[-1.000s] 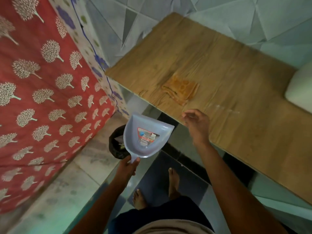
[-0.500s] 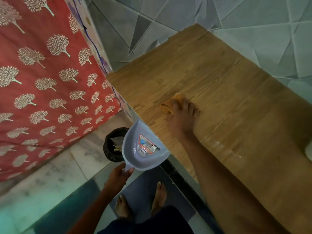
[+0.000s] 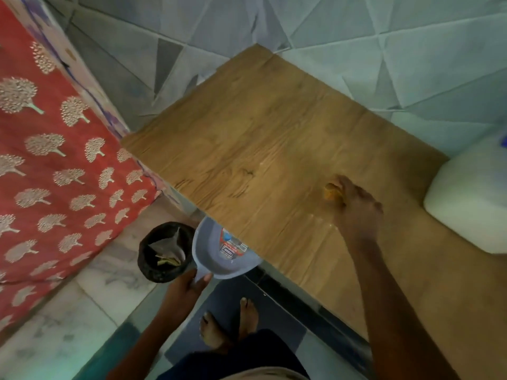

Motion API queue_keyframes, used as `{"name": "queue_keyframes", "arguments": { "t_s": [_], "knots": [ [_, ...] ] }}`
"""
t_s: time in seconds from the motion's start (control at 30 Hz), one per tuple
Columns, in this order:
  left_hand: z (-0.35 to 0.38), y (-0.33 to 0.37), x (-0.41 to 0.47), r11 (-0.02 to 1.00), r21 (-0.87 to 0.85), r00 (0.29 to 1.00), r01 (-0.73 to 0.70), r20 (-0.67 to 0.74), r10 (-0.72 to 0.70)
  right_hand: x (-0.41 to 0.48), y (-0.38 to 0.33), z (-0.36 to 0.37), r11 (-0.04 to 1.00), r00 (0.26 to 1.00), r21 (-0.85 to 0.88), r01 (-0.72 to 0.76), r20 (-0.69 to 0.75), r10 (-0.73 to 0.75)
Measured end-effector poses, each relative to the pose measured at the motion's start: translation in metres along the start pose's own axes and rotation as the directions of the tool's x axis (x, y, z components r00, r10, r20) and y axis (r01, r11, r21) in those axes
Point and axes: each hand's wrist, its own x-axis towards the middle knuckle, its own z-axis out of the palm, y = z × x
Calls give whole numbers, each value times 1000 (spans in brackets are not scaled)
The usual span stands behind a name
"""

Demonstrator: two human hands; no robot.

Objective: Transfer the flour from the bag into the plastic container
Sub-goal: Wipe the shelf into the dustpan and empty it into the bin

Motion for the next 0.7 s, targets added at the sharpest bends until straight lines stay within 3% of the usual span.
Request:
{"name": "queue_keyframes", "arguments": {
  "t_s": [0.1,0.17,0.33,0.4,0.53,0.63,0.7],
  "knots": [
    [2,4,1,996,3,995,-92,49,92,-35,77,9,972,966,-60,-227,110,233],
    [5,4,0,994,-8,993,-107,50,107,-51,98,21,958,943,-29,-284,171,285],
    [9,3,-2,996,-76,999,-36,31,38,-46,41,30,915,931,173,-365,87,355],
    [7,3,-5,996,-89,999,-26,29,28,-47,1,39,915,950,254,-313,91,299],
    [11,6,-13,985,-161,996,-64,50,73,-78,-79,54,953,990,302,-23,137,-20],
    [16,3,-11,981,-182,995,-68,56,79,-108,-117,41,836,958,536,121,156,-239],
    [18,1,-11,981,-190,997,-48,57,60,-119,-123,28,734,929,676,68,226,-294]
  ]
}}
